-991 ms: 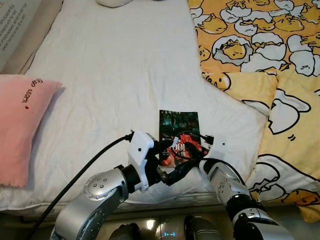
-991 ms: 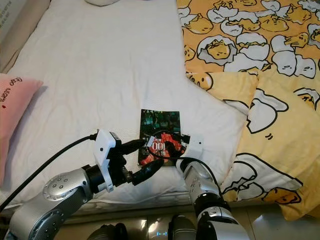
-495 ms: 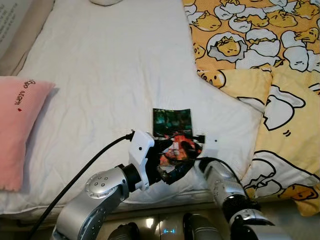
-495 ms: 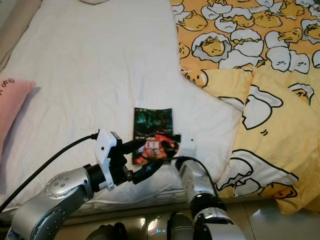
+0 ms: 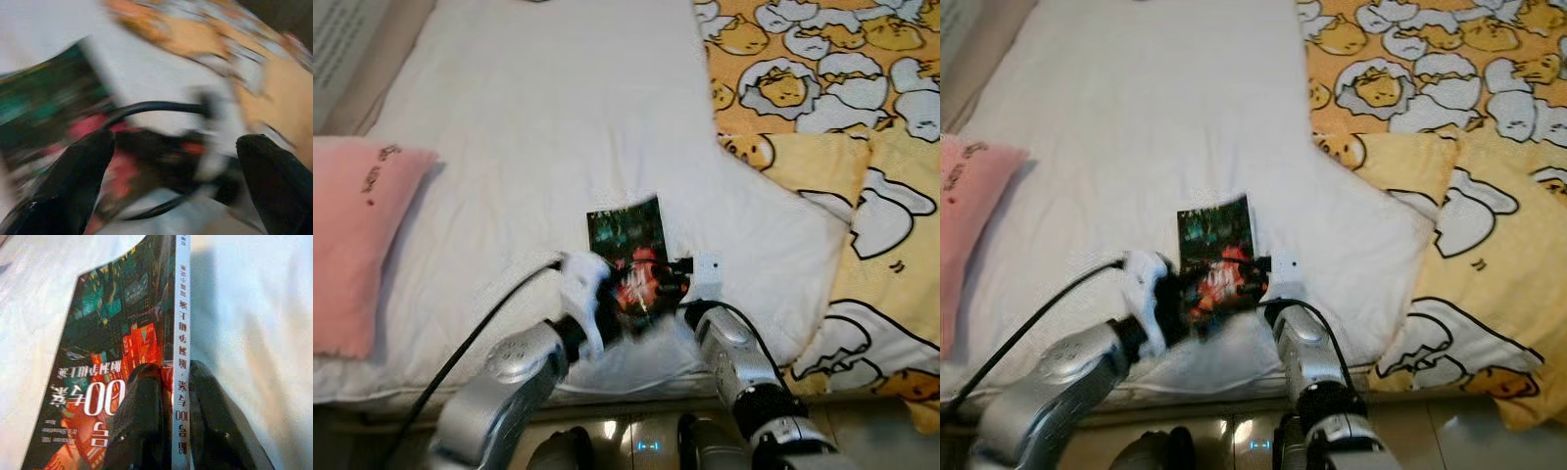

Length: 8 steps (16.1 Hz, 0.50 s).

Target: Clean up the room

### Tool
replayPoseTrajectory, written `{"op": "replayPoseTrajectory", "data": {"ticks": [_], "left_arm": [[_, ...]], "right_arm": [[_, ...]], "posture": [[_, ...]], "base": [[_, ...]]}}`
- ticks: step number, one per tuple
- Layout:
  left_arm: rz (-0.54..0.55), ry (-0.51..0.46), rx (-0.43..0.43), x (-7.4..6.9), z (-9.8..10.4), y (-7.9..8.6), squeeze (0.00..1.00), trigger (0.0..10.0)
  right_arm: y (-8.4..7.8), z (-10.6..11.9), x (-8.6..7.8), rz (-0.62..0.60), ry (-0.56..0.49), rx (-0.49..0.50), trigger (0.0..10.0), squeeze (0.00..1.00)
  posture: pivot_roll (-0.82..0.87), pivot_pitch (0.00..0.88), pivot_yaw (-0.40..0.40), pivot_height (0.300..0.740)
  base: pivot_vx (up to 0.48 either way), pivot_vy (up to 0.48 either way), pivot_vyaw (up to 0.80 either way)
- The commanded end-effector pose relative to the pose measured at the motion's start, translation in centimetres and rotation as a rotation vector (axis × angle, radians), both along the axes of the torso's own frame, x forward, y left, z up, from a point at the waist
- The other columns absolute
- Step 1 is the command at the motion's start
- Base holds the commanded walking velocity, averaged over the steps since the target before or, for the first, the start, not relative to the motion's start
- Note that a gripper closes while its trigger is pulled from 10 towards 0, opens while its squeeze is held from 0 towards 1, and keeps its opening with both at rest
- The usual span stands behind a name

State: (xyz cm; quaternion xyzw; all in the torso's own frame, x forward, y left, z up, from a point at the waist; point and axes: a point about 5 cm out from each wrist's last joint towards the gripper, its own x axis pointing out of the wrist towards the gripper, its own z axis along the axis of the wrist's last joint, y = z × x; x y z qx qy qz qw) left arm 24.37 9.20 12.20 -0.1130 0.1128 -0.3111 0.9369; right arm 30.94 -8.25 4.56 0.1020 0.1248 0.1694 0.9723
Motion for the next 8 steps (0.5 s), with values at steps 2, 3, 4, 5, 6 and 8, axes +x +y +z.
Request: {"op": "replayPoseTrajectory", "data": {"ticks": [2,3,4,5,6,8], "left_arm": [[0.270,0.025,0.024,1.5,-1.1,3.4,0.00,10.0],[0.288,0.020,0.025,1.7,-1.1,3.6,0.00,10.0],[0.318,0.012,0.044,2.1,-1.1,3.9,0.00,10.0],[0.416,-0.007,0.097,3.1,-1.3,5.2,0.00,10.0],[0.467,-0.018,0.121,3.7,-1.3,6.0,0.00,10.0],[0.590,-0.051,0.138,4.5,-1.0,7.7,0.00,10.0]], "right_arm": [[-1.0,2.1,0.4,-0.053,-0.144,-0.023,0.0,0.00],[-1.1,2.2,0.4,-0.059,-0.148,-0.024,0.0,0.00],[-1.3,2.3,0.4,-0.067,-0.155,-0.023,0.0,0.00],[-2.0,2.4,0.3,-0.099,-0.168,-0.040,0.0,0.00],[-2.5,2.6,0.3,-0.127,-0.178,-0.059,0.0,0.00],[-4.3,3.4,0.0,-0.204,-0.235,-0.131,0.0,0.00]], "posture": [[-0.04,0.123,0.061,0.740],[-0.04,0.115,0.059,0.740],[-0.04,0.103,0.056,0.740],[-0.06,0.075,0.051,0.740],[-0.06,0.067,0.050,0.740],[-0.06,0.046,0.049,0.740]], "base": [[0.000,0.000,0.00],[0.000,0.000,0.00],[0.000,0.000,0.00],[0.000,0.000,0.00],[0.000,0.000,0.00],[0.000,0.000,0.00]]}}
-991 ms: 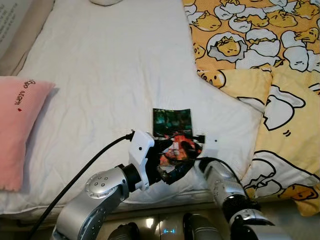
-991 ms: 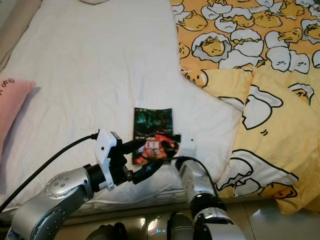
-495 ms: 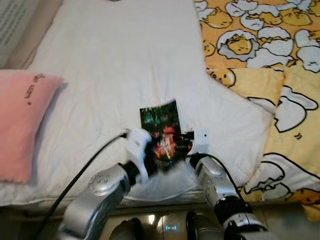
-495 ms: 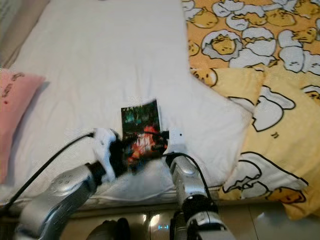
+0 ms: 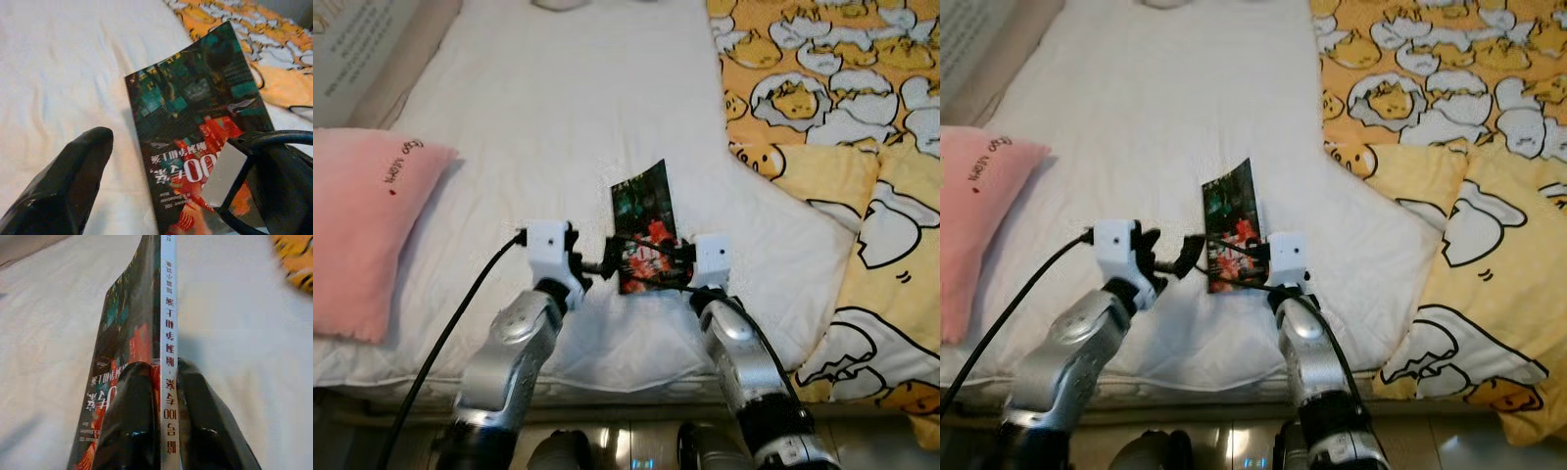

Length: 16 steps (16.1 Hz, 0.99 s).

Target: Clean up the room

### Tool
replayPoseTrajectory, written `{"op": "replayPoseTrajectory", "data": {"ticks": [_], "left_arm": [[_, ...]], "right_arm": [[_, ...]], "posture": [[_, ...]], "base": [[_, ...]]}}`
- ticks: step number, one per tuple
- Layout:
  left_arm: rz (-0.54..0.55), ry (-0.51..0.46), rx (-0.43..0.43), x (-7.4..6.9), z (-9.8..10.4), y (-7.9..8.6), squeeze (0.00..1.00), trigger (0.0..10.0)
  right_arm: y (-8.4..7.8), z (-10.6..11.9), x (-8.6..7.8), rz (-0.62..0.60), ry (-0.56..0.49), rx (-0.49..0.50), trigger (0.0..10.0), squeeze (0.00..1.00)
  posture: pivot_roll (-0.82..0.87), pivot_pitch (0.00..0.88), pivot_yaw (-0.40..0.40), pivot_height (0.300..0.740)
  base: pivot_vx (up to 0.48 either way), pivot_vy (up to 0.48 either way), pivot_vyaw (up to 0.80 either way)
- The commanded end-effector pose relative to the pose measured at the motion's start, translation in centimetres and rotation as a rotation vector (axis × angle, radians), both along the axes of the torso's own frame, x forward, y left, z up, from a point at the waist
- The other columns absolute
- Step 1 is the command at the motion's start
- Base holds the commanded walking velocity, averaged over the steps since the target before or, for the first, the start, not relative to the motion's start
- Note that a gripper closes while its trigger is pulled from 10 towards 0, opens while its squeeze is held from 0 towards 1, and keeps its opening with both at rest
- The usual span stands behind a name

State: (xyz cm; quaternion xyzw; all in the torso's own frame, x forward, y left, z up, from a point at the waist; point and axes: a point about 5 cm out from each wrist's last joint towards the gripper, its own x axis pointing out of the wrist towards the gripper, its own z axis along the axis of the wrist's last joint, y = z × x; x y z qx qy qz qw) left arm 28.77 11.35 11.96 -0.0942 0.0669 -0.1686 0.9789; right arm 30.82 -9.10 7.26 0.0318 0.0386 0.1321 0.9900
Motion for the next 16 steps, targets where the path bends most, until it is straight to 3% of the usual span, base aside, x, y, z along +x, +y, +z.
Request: {"op": "replayPoseTrajectory", "data": {"ticks": [1,4,5,7,9,12,14,15,16], "left_arm": [[0.316,0.018,0.058,0.4,-0.8,5.5,0.00,10.0],[0.085,0.002,0.003,0.2,-0.4,2.1,0.00,10.0],[-0.351,0.032,0.018,-1.8,0.9,-3.4,0.00,10.0],[-0.487,0.078,0.071,-2.7,1.0,-4.4,0.00,10.0],[-0.540,0.116,0.164,-2.9,1.4,-3.3,0.00,10.0],[-0.540,0.040,0.167,-2.1,5.5,0.2,0.00,10.0],[-0.472,-0.063,-0.024,-1.9,8.1,1.3,0.00,10.0],[-0.334,-0.119,-0.162,-1.3,8.7,2.8,0.00,10.0],[-0.258,-0.123,-0.177,-1.0,8.2,3.4,0.00,10.0]], "right_arm": [[-4.1,0.6,-0.4,-0.136,-0.056,-0.009,0.0,0.00],[-3.9,-0.3,-0.7,-0.133,-0.002,0.030,0.0,0.00],[-2.6,-0.8,-0.2,-0.105,0.039,0.061,0.0,0.00],[-2.1,-0.7,0.3,-0.098,0.044,0.062,0.0,0.00],[-2.4,0.1,1.3,-0.115,0.027,0.050,0.0,0.00],[-4.6,0.7,2.3,-0.162,0.005,0.029,0.0,0.00],[-5.2,0.6,2.2,-0.180,0.002,0.030,0.0,0.00],[-5.7,0.5,1.9,-0.197,0.000,0.034,0.0,0.00],[-5.9,0.4,1.6,-0.207,0.001,0.035,0.0,0.00]], "posture": [[-0.07,0.027,0.053,0.740],[-0.08,0.026,0.062,0.740],[-0.08,0.035,0.072,0.740],[-0.07,0.034,0.079,0.740],[-0.06,0.034,0.081,0.740],[-0.04,0.028,0.075,0.740],[-0.03,0.023,0.076,0.740],[-0.03,0.016,0.072,0.740],[-0.03,0.014,0.071,0.740]], "base": [[0.000,0.000,0.00],[0.000,0.000,0.00],[0.000,0.000,0.00],[0.000,0.000,0.00],[0.000,0.000,0.00],[0.000,0.000,0.00],[0.000,0.000,0.00],[0.000,0.000,0.00],[0.000,0.000,0.00]]}}
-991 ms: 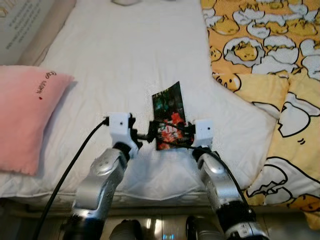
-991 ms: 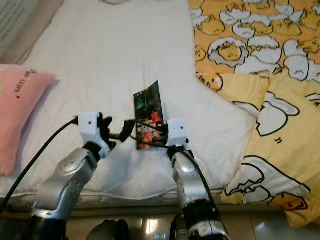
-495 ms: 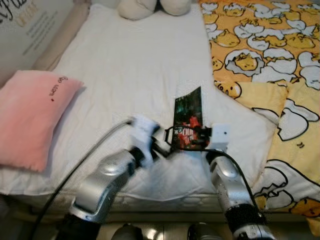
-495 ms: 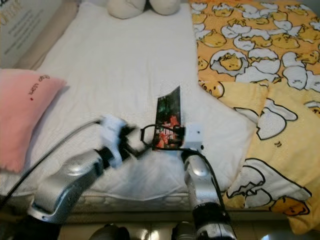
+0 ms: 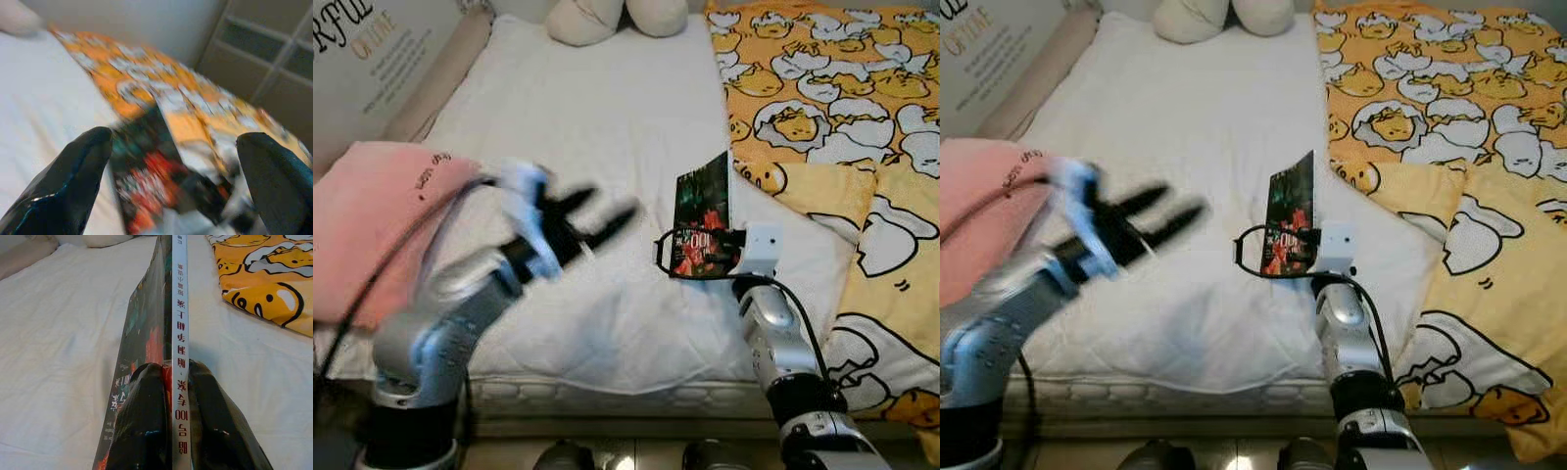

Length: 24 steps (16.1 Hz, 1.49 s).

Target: Clean up the room

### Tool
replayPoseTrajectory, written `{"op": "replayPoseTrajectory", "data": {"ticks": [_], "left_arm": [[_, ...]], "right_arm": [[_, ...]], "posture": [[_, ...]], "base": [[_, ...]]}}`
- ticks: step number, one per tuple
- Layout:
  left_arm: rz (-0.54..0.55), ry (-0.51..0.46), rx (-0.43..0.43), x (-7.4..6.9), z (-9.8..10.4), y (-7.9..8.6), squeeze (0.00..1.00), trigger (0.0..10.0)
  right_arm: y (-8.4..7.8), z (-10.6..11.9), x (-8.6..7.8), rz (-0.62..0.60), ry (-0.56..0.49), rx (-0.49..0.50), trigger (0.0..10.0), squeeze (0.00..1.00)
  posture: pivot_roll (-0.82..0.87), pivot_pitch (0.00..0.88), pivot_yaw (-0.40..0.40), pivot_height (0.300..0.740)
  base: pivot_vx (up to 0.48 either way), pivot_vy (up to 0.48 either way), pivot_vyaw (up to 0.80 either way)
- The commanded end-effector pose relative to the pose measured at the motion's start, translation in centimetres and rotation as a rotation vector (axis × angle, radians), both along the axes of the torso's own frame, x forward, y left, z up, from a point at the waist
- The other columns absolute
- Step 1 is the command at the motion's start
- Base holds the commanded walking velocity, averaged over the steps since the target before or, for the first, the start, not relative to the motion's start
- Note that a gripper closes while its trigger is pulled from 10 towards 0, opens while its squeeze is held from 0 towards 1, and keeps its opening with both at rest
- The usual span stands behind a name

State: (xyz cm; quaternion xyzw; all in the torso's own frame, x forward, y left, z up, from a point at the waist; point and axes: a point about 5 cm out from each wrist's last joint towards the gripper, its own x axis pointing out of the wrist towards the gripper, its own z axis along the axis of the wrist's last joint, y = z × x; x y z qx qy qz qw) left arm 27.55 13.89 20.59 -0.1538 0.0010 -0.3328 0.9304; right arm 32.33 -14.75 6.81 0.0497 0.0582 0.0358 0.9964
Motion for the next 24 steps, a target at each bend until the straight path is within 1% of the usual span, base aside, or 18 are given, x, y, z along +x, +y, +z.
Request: {"op": "replayPoseTrajectory", "data": {"ticks": [1,2,3,4,5,7,8,9,11,12,13,15,16,17,20,24], "left_arm": [[0.134,0.030,-0.015,0.5,-1.1,1.5,0.00,10.0],[0.282,0.078,-0.022,0.8,-2.7,2.5,0.00,10.0],[0.436,0.116,0.027,0.9,-4.9,3.1,0.00,10.0],[0.524,0.150,0.067,0.8,-6.7,2.8,0.00,10.0],[0.564,0.172,0.079,0.7,-7.9,1.9,0.00,10.0],[0.616,0.185,0.106,0.8,-8.9,1.3,0.00,10.0],[0.640,0.180,0.113,1.0,-9.0,1.3,0.00,10.0],[0.668,0.155,0.132,1.4,-8.8,1.4,0.00,10.0],[0.717,0.039,0.242,2.1,-8.1,1.5,0.00,10.0],[0.722,0.040,0.237,2.2,-8.1,1.5,0.00,10.0],[0.749,0.030,0.241,2.3,-8.1,1.8,0.00,10.0],[0.742,0.012,0.234,2.6,-8.0,1.7,0.00,10.0],[0.714,-0.009,0.250,2.7,-8.1,1.3,0.00,10.0],[0.678,-0.006,0.251,2.8,-8.3,1.0,0.00,10.0],[0.673,-0.008,0.262,3.2,-8.4,0.9,0.00,10.0],[0.689,-0.029,0.250,3.7,-8.1,0.1,0.00,10.0]], "right_arm": [[-0.4,0.7,-0.1,-0.021,-0.052,0.007,0.0,0.00],[-0.7,0.5,-0.7,-0.028,-0.059,0.004,0.0,0.00],[-0.7,0.6,-1.4,-0.033,-0.082,-0.004,0.0,0.00],[-0.5,0.9,-1.9,-0.032,-0.109,-0.004,0.0,0.00],[-0.1,1.0,-2.1,-0.025,-0.121,0.017,0.0,0.00],[0.0,1.1,-2.1,-0.032,-0.121,0.041,0.0,0.00],[-0.1,1.3,-2.1,-0.034,-0.129,0.042,0.0,0.00],[-0.3,1.6,-2.0,-0.036,-0.142,0.036,0.0,0.00],[-0.7,1.9,-1.8,-0.035,-0.151,0.028,0.0,0.00],[-0.8,2.0,-1.7,-0.034,-0.150,0.028,0.0,0.00],[-0.9,2.0,-1.6,-0.034,-0.151,0.030,0.0,0.00],[-0.9,2.1,-1.3,-0.033,-0.151,0.032,0.0,0.00],[-0.9,2.2,-1.4,-0.024,-0.158,0.028,0.0,0.00],[-0.9,2.1,-1.7,-0.008,-0.163,0.009,0.0,0.00],[-0.9,1.8,-2.1,0.005,-0.159,0.000,0.0,0.00],[-1.0,2.2,-1.6,0.002,-0.172,0.007,0.0,0.00]], "posture": [[-0.03,0.010,0.070,0.740],[-0.04,0.002,0.067,0.740],[-0.05,0.000,0.065,0.740],[-0.06,0.000,0.064,0.740],[-0.08,0.000,0.068,0.740],[-0.09,0.000,0.067,0.740],[-0.09,0.000,0.065,0.740],[-0.09,0.000,0.064,0.740],[-0.10,0.000,0.068,0.740],[-0.10,0.000,0.069,0.740],[-0.10,0.000,0.069,0.740],[-0.10,0.000,0.067,0.740],[-0.10,0.000,0.062,0.740],[-0.10,0.000,0.060,0.740],[-0.11,0.000,0.063,0.740],[-0.12,0.000,0.073,0.740]], "base": [[0.000,0.000,0.00],[0.000,0.000,0.00],[0.000,0.000,0.00],[0.000,0.000,0.00],[0.000,0.000,0.00],[0.000,0.148,0.00],[0.000,0.480,0.00],[0.000,0.480,0.00],[0.000,0.480,0.00],[0.000,0.480,0.00],[0.000,0.480,0.00],[0.000,0.480,0.00],[0.000,0.480,0.00],[0.000,0.480,0.00],[0.000,0.480,0.00],[0.000,0.480,0.00]]}}
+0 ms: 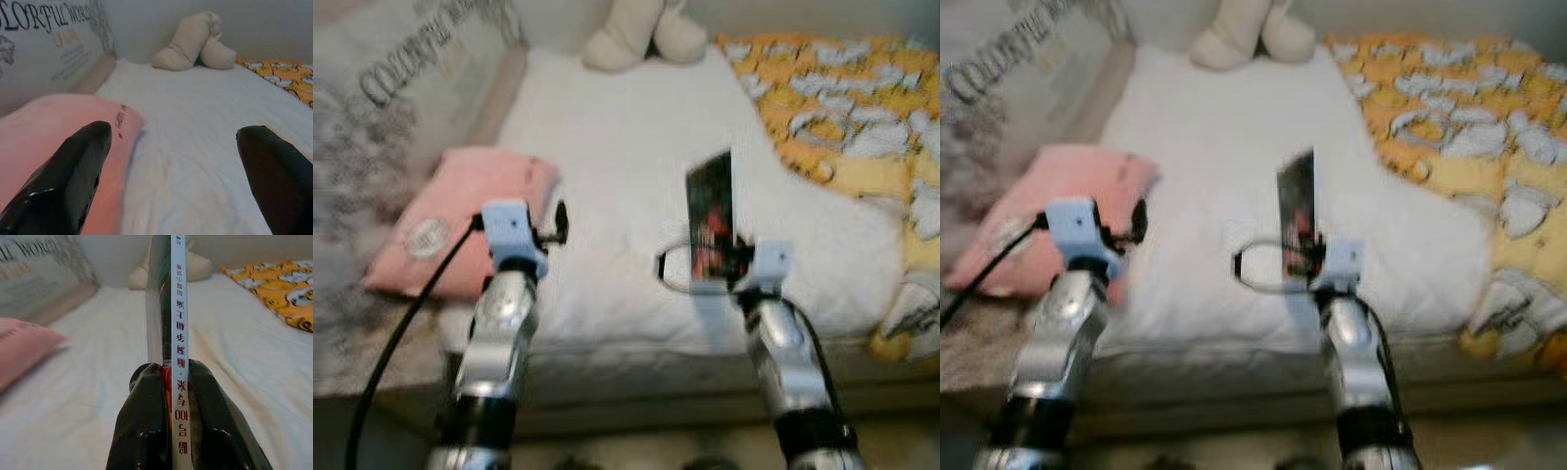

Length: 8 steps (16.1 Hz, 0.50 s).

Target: Clean up the room

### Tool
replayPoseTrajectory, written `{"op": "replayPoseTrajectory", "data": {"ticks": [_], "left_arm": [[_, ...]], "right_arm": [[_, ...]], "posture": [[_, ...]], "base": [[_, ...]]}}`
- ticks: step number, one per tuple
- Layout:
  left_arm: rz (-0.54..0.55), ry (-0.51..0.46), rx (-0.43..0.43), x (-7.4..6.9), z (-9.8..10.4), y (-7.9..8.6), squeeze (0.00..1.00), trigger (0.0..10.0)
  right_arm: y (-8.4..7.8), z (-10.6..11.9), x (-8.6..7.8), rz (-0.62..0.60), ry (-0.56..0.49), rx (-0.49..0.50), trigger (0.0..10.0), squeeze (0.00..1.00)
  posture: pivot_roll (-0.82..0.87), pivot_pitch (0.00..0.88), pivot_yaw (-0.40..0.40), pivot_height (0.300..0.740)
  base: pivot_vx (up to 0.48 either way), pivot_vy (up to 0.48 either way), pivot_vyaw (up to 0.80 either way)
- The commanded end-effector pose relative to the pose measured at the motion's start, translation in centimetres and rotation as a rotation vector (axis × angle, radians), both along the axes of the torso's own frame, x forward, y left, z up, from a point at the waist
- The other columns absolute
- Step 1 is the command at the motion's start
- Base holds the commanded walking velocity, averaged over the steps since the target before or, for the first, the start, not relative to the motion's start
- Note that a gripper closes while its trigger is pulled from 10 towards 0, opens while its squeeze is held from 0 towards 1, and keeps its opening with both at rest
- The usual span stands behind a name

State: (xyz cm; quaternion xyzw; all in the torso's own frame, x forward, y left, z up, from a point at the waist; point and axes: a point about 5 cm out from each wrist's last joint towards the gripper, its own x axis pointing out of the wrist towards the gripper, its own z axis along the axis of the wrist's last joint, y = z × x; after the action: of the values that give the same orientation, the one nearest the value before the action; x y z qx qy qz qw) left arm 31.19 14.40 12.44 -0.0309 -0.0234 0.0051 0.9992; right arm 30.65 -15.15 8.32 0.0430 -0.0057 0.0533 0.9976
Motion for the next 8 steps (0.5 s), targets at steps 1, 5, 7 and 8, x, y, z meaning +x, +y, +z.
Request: {"op": "replayPoseTrajectory", "data": {"ticks": [1,5,7,8], "left_arm": [[-0.009,0.002,0.006,0.2,0.0,-0.5,0.00,10.0],[0.020,0.056,0.083,0.0,-1.2,-1.0,0.00,10.0],[0.009,0.016,0.028,-0.2,-0.5,-1.1,0.00,10.0],[0.025,0.012,0.011,-0.2,-0.4,-0.9,0.00,10.0]], "right_arm": [[-0.6,0.8,0.2,-0.026,-0.045,0.016,0.0,0.00],[-1.0,0.5,0.0,-0.023,-0.033,0.006,0.0,0.00],[-0.8,0.6,0.1,-0.017,-0.032,0.008,0.0,0.00],[-0.7,0.6,0.2,-0.014,-0.033,0.010,0.0,0.00]], "posture": [[-0.12,0.000,0.073,0.740],[-0.12,0.000,0.064,0.740],[-0.11,0.000,0.061,0.740],[-0.11,0.000,0.061,0.740]], "base": [[0.000,0.480,0.00],[0.000,0.360,0.00],[0.240,0.000,0.00],[0.480,0.000,0.00]]}}
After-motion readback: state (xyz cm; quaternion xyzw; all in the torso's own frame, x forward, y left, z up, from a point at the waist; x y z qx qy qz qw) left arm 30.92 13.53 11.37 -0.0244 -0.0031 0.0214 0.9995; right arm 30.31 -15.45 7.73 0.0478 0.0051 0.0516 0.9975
